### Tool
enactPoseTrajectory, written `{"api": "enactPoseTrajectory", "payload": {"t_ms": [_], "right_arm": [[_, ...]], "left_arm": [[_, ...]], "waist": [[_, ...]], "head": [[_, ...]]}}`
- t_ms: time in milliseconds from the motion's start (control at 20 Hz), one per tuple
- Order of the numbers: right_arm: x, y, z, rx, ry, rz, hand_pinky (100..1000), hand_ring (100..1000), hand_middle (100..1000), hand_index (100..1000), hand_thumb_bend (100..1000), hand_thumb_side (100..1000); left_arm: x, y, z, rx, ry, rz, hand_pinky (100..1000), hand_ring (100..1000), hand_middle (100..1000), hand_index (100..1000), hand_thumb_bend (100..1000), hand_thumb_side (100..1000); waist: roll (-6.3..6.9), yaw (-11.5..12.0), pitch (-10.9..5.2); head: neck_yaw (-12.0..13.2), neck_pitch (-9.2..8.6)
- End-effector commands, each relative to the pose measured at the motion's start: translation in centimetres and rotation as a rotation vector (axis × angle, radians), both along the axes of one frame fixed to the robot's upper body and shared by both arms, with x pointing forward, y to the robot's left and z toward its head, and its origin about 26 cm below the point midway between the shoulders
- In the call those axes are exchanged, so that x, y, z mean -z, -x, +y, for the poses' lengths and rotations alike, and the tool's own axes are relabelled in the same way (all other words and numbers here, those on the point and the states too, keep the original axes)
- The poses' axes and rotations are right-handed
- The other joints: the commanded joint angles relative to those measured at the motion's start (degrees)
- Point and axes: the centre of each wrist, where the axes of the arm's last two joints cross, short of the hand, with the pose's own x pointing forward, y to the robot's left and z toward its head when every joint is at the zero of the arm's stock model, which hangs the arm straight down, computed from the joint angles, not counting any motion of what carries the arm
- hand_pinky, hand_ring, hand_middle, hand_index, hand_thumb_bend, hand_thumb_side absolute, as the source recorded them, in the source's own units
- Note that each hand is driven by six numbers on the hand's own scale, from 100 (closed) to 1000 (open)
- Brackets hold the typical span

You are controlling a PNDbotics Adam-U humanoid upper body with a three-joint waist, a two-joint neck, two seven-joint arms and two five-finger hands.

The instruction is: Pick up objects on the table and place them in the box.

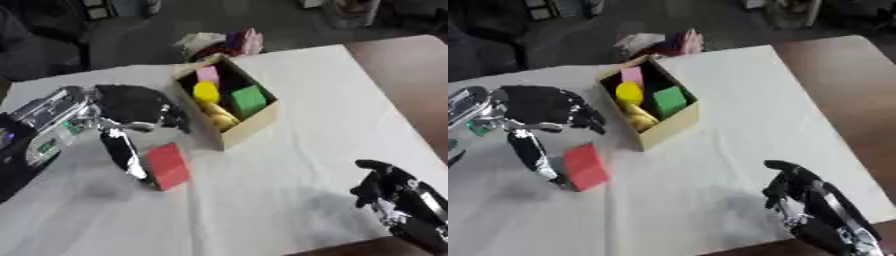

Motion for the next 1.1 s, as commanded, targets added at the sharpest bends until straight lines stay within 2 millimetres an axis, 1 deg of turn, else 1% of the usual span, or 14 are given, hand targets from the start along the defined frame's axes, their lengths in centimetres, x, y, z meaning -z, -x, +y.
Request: {"api": "enactPoseTrajectory", "payload": {"t_ms": [50, 200, 300, 550, 900, 1100], "right_arm": [[-0.8, -0.2, -0.3, -0.001, 0.018, -0.027, 699, 467, 483, 853, 100, 359], [-0.8, -0.2, -0.3, -0.002, 0.018, -0.027, 699, 467, 482, 853, 100, 358], [-0.8, -0.2, -0.3, -0.001, 0.017, -0.027, 699, 467, 482, 853, 100, 358], [-0.8, -0.2, -0.2, -0.002, 0.015, -0.028, 699, 467, 482, 853, 100, 359], [-0.8, -0.2, -0.2, -0.004, 0.013, -0.028, 699, 467, 482, 853, 100, 357], [-0.7, -0.2, -0.2, -0.005, 0.012, -0.026, 699, 467, 482, 853, 100, 358]], "left_arm": [[-3.0, 1.2, 0.9, 0.019, -0.076, -0.056, 822, 810, 837, 905, 664, 583], [-3.7, 1.3, 0.8, 0.012, -0.078, -0.048, 822, 807, 834, 903, 644, 578], [-3.6, 1.1, 0.6, 0.01, -0.079, -0.039, 822, 808, 834, 902, 646, 578], [-2.6, 0.2, 0.1, 0.018, -0.126, -0.008, 825, 812, 835, 902, 671, 589], [-1.3, -1.3, -0.2, 0.018, -0.17, -0.018, 824, 813, 837, 903, 706, 615], [-0.6, -2.3, -0.5, 0.027, -0.167, -0.038, 823, 812, 834, 901, 684, 609]], "waist": [[-0.05, 0.1, -0.76], [-0.13, 0.2, -0.72], [-0.2, 0.1, -0.7], [-0.27, 0.0, -0.67], [-0.46, 0.0, -0.67], [-0.65, 0.1, -0.65]], "head": [[-0.3, -0.74], [-0.4, -0.69], [-0.4, -0.7], [-0.5, -0.67], [-0.8, -0.71], [-0.7, -0.68]]}}
